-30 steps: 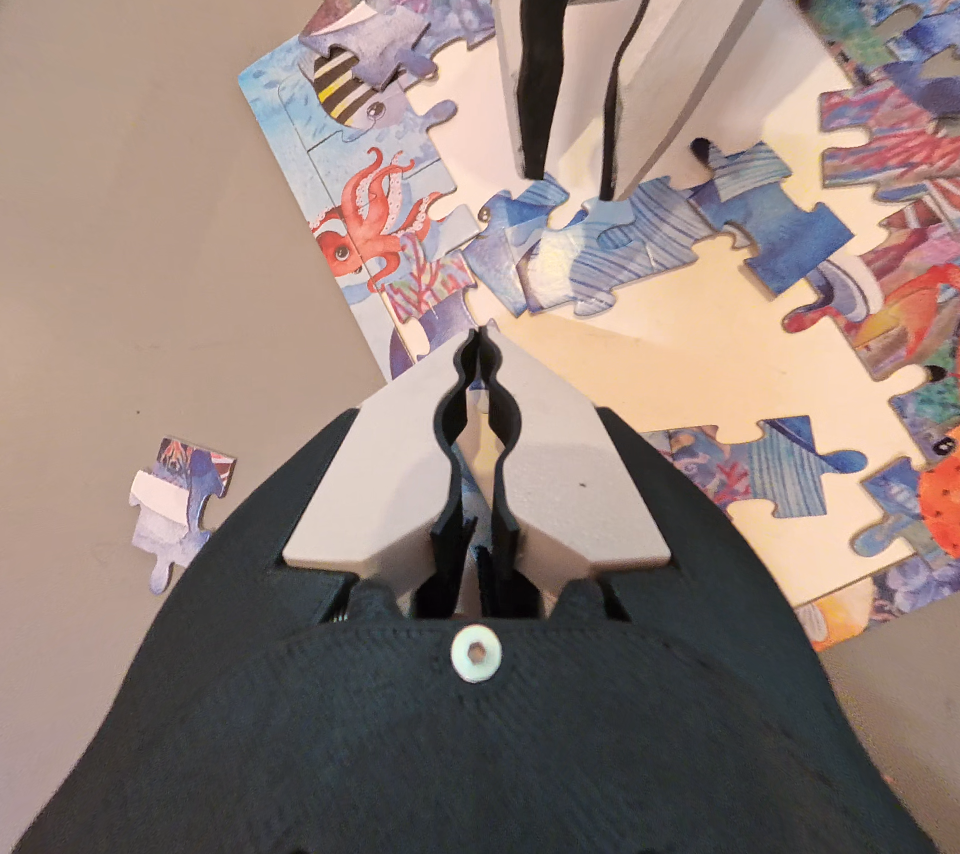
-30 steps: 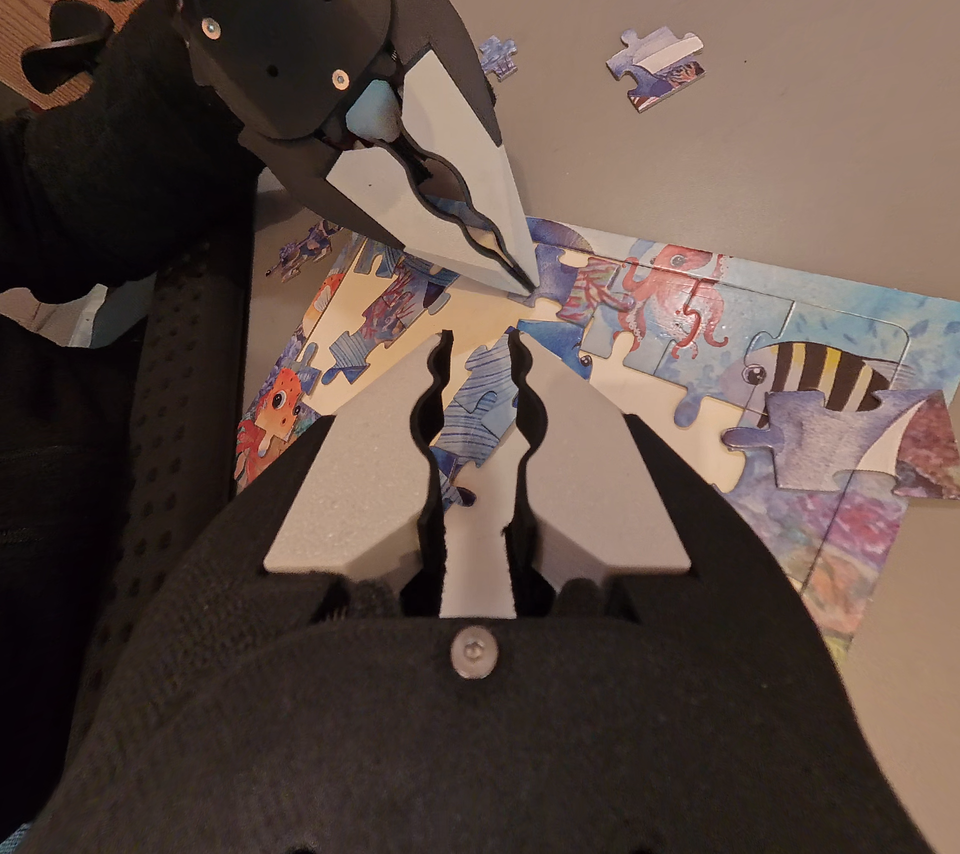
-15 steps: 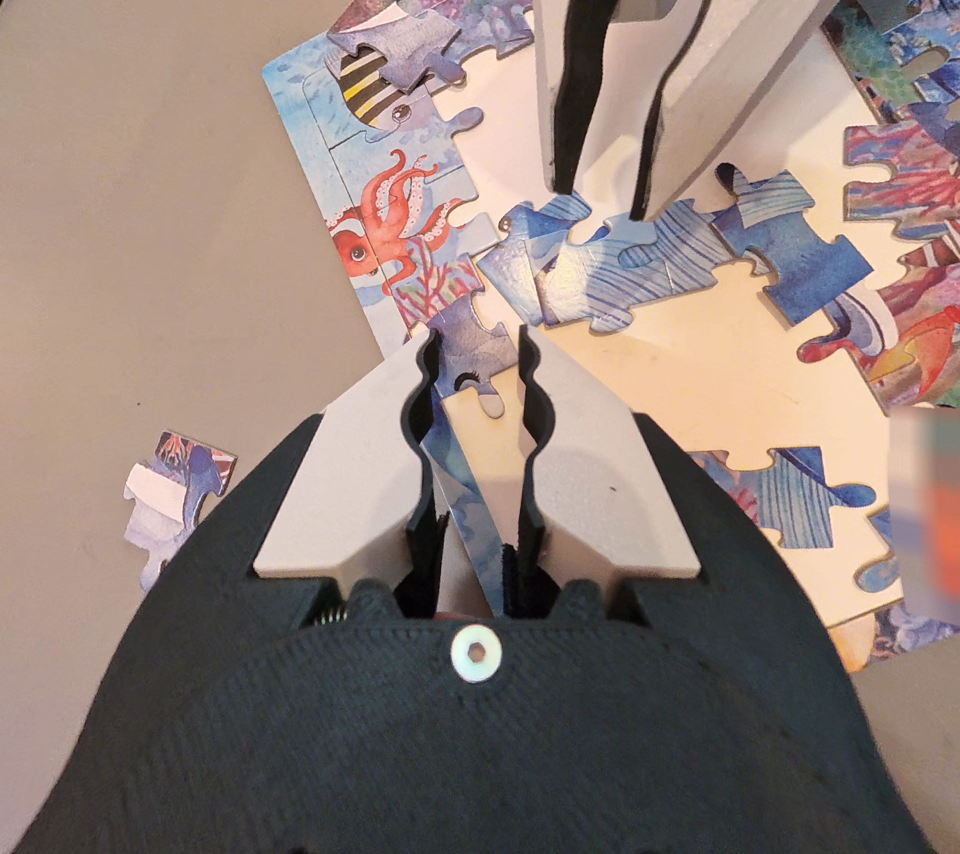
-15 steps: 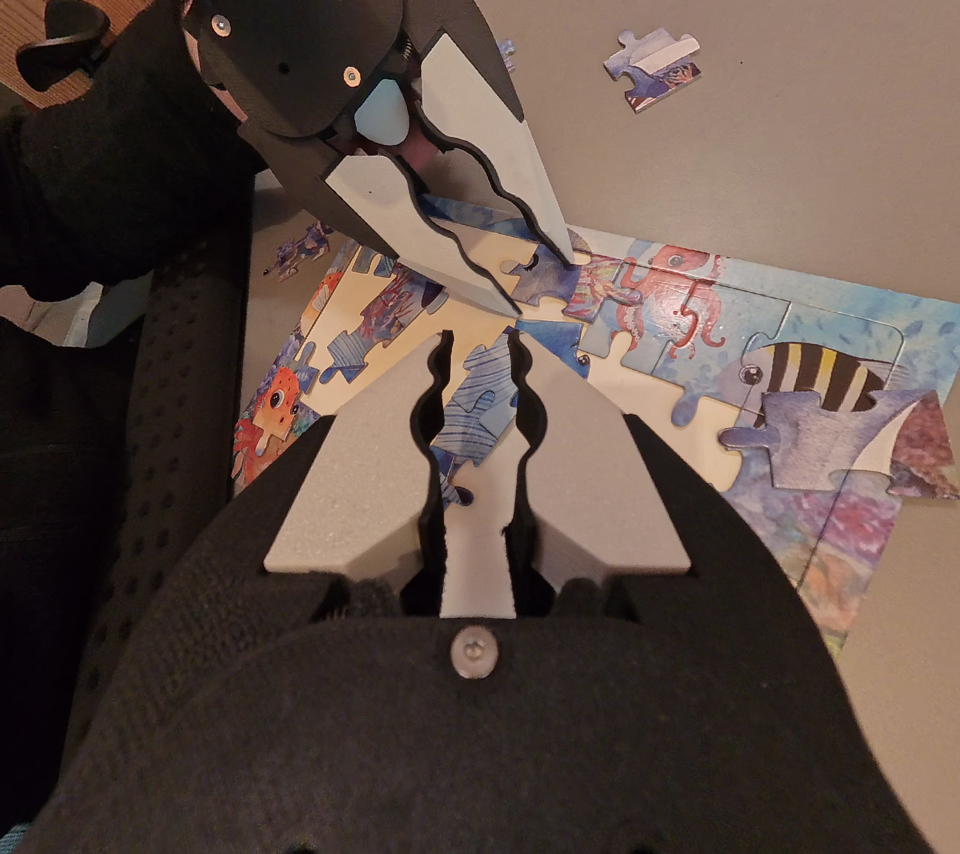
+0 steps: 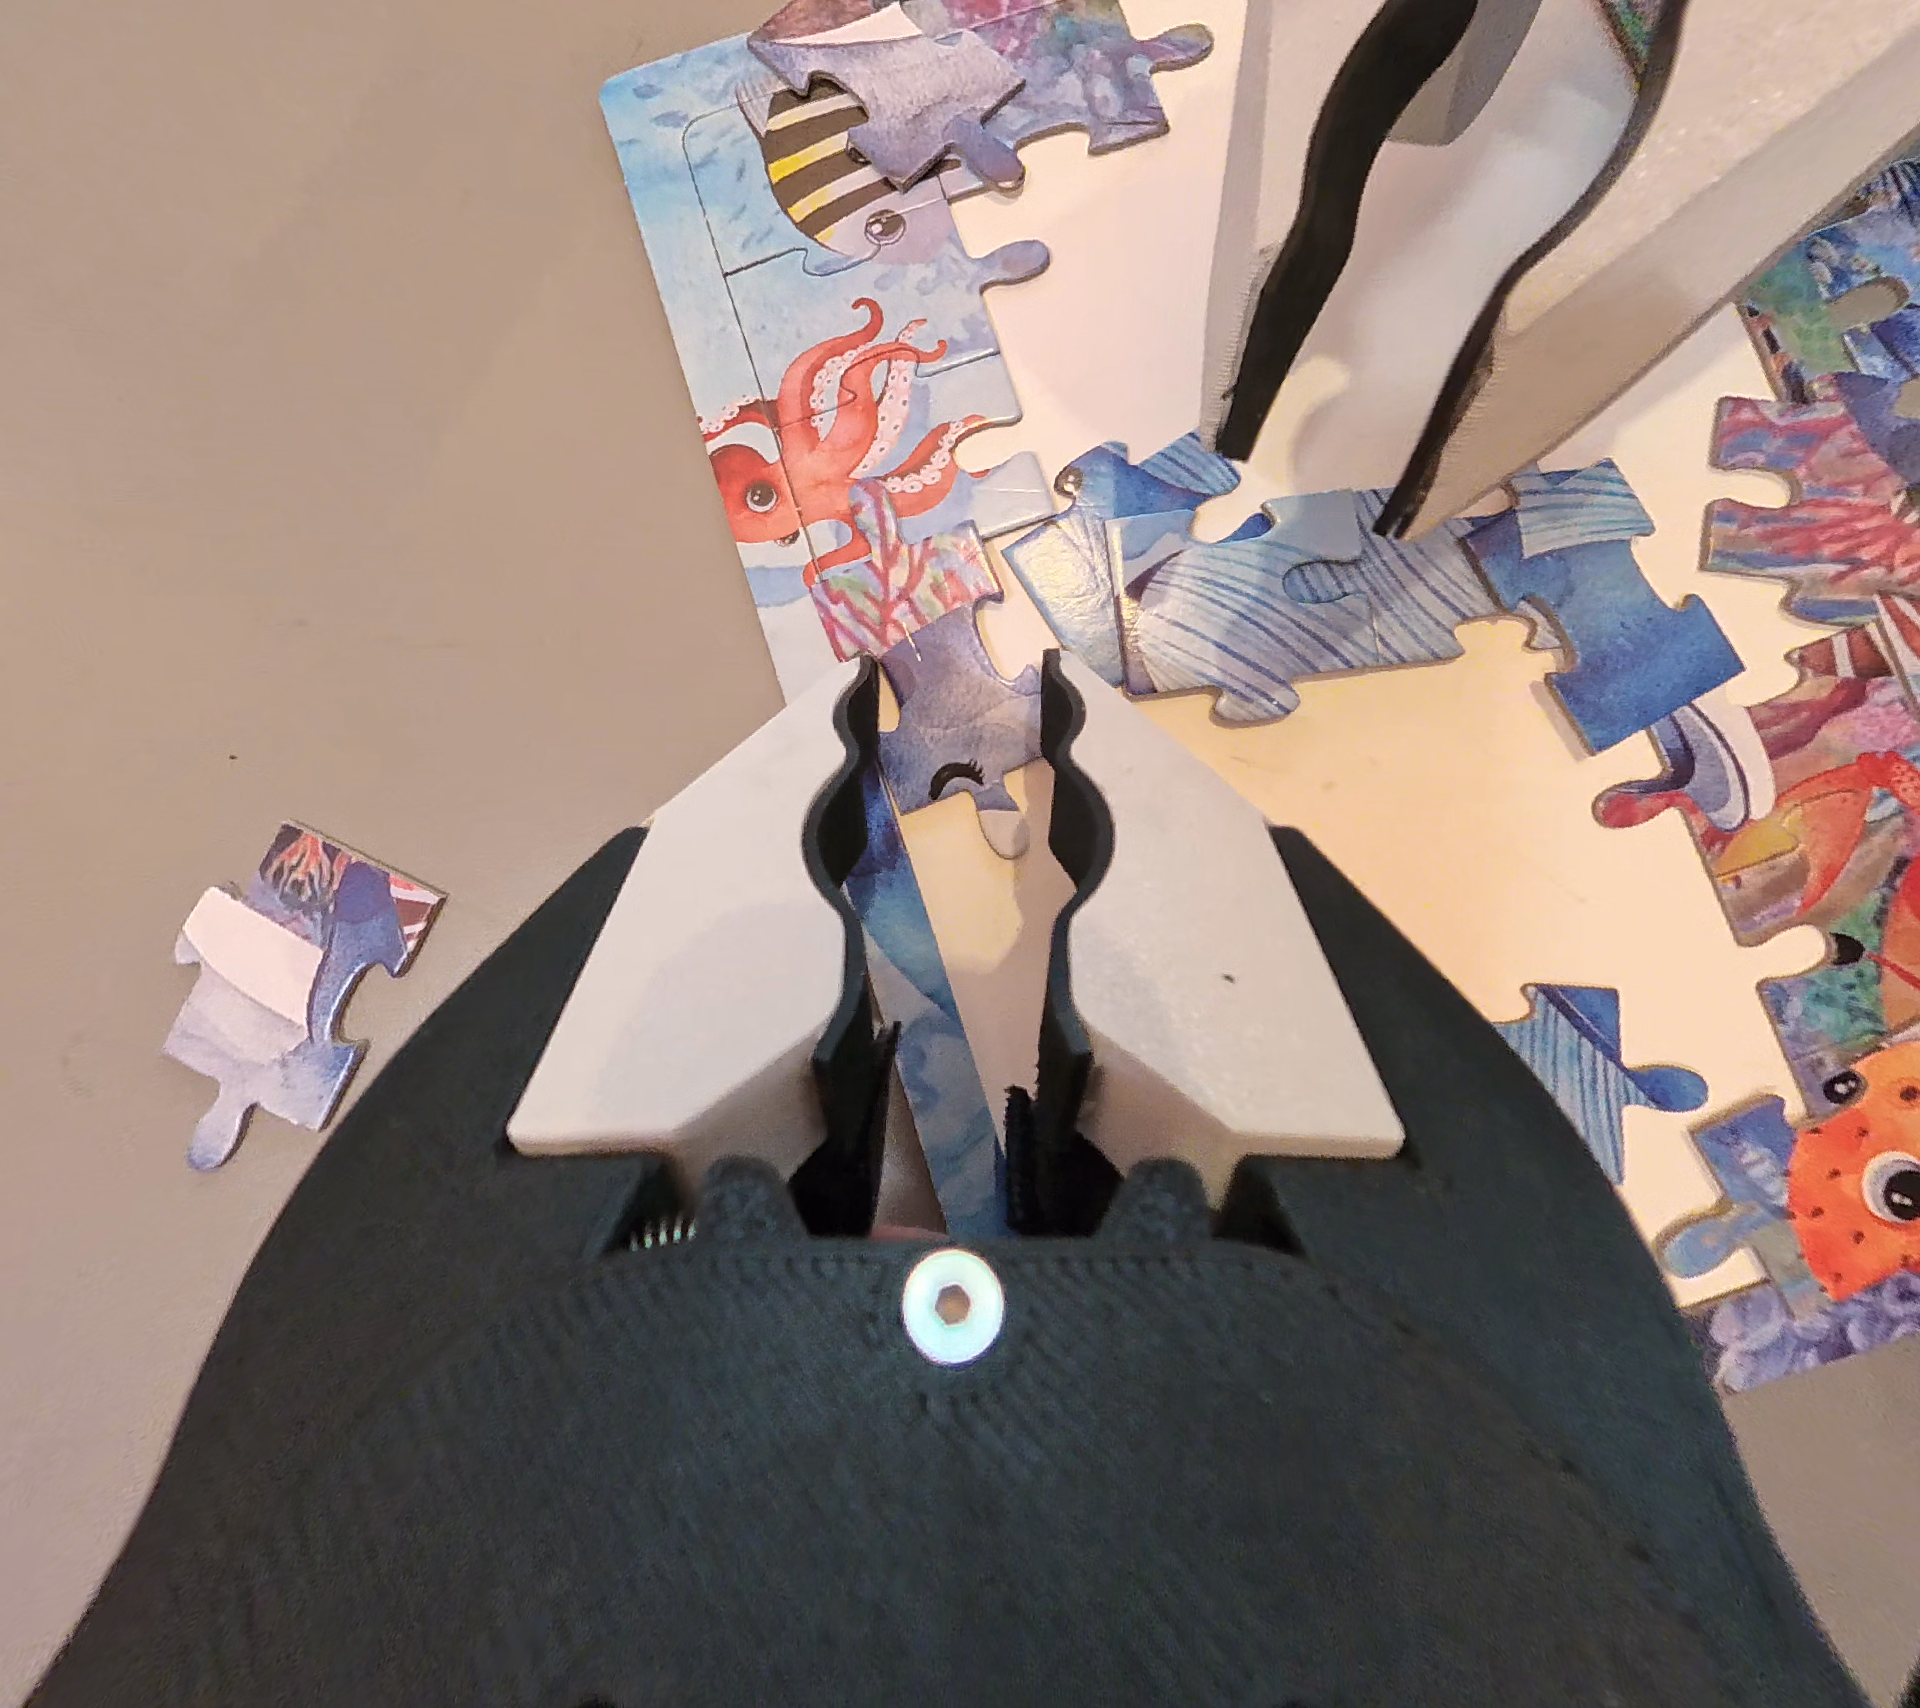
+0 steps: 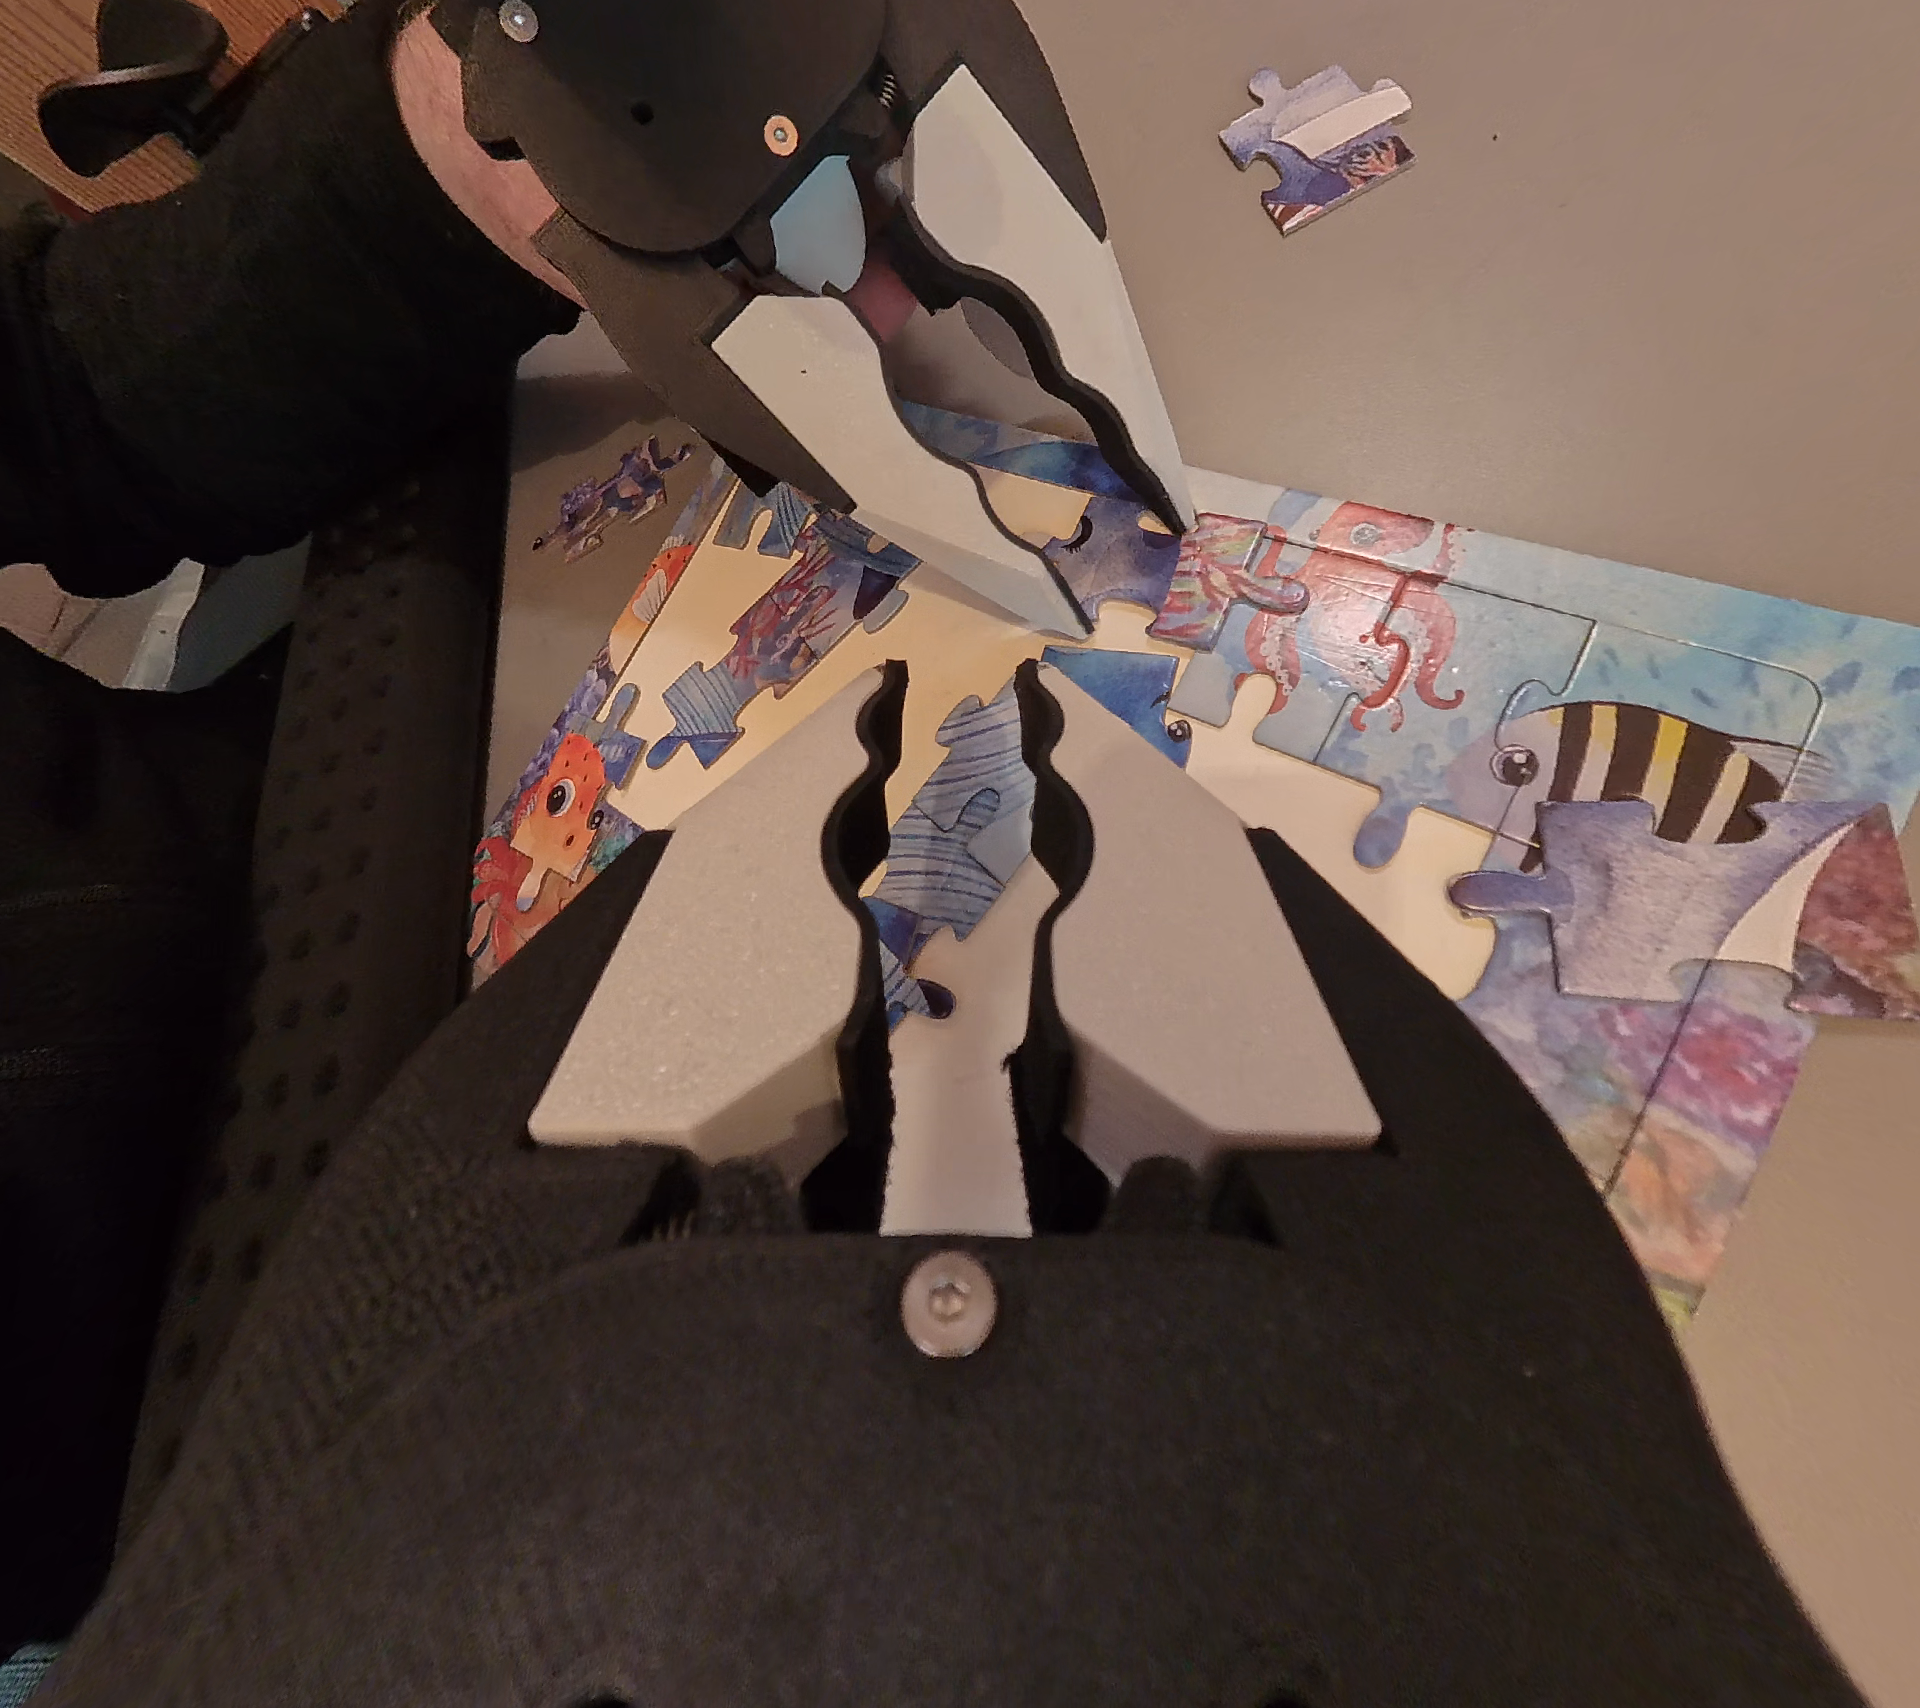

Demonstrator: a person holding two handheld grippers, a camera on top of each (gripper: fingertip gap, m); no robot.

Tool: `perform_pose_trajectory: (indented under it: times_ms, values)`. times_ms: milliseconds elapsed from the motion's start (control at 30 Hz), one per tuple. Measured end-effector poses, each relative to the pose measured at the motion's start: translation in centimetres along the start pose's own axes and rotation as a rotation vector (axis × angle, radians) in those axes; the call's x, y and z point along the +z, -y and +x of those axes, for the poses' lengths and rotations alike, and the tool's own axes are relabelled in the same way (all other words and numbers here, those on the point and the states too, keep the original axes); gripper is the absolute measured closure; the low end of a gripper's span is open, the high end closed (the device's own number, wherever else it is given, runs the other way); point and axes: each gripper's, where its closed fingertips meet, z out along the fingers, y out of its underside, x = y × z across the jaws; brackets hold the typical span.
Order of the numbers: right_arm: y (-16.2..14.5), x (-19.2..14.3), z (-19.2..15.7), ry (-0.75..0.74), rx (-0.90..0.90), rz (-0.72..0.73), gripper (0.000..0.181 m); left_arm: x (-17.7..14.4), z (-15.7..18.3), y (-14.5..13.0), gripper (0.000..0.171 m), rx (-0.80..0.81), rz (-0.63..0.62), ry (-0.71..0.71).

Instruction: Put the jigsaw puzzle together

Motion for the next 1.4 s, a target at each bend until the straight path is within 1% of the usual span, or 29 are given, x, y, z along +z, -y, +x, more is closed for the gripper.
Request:
perform_pose_trajectory:
  times_ms: [267,533,700,800,933,1133,1400]
  values:
    - [0.1,-0.1,0.0,-0.003,-0.003,0.004,0.161,0.1,-0.1,0.1,0.144,-0.012,-0.010,0.015]
    - [0.1,-0.2,0.1,-0.006,-0.003,0.004,0.161,0.1,0.1,0.2,0.145,0.025,-0.020,0.031]
    - [0.1,-0.2,0.2,-0.010,-0.003,0.005,0.161,-0.7,-0.2,0.6,0.145,0.049,-0.005,0.056]
    - [0.2,-0.3,0.3,-0.016,-0.003,0.015,0.161,-1.6,-0.5,1.2,0.145,0.077,0.012,0.095]
    - [0.5,-0.5,0.4,-0.015,0.010,0.036,0.156,-2.3,-0.4,2.1,0.145,0.134,0.036,0.146]
    - [1.7,-1.2,0.1,0.028,0.052,0.114,0.152,-2.8,0.6,3.0,0.144,0.210,0.055,0.164]
    - [2.7,-2.0,0.1,0.096,0.138,0.203,0.151,-3.6,1.4,4.1,0.144,0.262,0.101,0.198]
